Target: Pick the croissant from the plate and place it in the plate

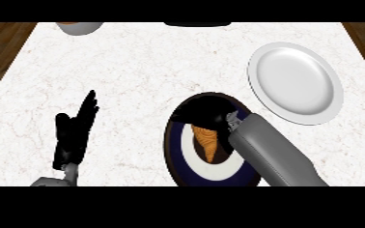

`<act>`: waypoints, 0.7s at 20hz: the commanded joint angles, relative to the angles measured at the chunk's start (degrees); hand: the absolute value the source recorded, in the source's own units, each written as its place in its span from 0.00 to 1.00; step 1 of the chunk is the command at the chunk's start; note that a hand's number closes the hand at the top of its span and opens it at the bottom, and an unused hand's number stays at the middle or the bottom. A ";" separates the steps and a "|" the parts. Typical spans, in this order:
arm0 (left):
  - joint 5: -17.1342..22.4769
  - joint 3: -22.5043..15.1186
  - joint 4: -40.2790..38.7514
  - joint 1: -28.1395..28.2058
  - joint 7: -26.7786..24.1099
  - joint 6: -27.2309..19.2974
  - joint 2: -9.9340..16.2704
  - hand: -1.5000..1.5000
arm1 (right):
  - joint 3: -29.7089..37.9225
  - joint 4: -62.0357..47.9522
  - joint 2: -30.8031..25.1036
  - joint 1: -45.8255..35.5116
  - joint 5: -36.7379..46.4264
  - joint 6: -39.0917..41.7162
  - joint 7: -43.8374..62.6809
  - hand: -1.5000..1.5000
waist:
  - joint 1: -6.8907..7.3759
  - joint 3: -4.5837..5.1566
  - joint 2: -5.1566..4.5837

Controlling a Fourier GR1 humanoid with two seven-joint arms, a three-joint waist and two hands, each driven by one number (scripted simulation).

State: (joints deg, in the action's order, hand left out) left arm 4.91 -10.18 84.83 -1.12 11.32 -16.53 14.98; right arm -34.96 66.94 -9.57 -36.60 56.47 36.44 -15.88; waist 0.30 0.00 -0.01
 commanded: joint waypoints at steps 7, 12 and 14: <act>-1.61 2.05 -2.18 -0.88 -0.30 1.78 -2.78 0.50 | 2.50 -7.21 3.34 -3.42 6.91 -5.59 -8.51 1.00 | 0.13 0.00 -0.06; -4.19 1.57 2.77 0.30 3.13 1.10 -2.98 0.50 | 3.94 -8.27 2.13 -1.62 10.48 -11.81 -12.76 1.00 | 0.12 -0.01 0.00; -2.87 4.41 -3.97 -5.15 1.56 2.85 -2.85 0.50 | 5.02 -7.57 3.43 -1.18 11.41 -13.87 -10.47 1.00 | -0.16 0.00 -0.04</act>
State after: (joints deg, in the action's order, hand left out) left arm 2.18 -7.42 83.26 -3.44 12.74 -14.68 12.24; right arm -31.47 59.98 -6.85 -38.22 65.73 26.24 -26.08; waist 0.30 0.00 0.01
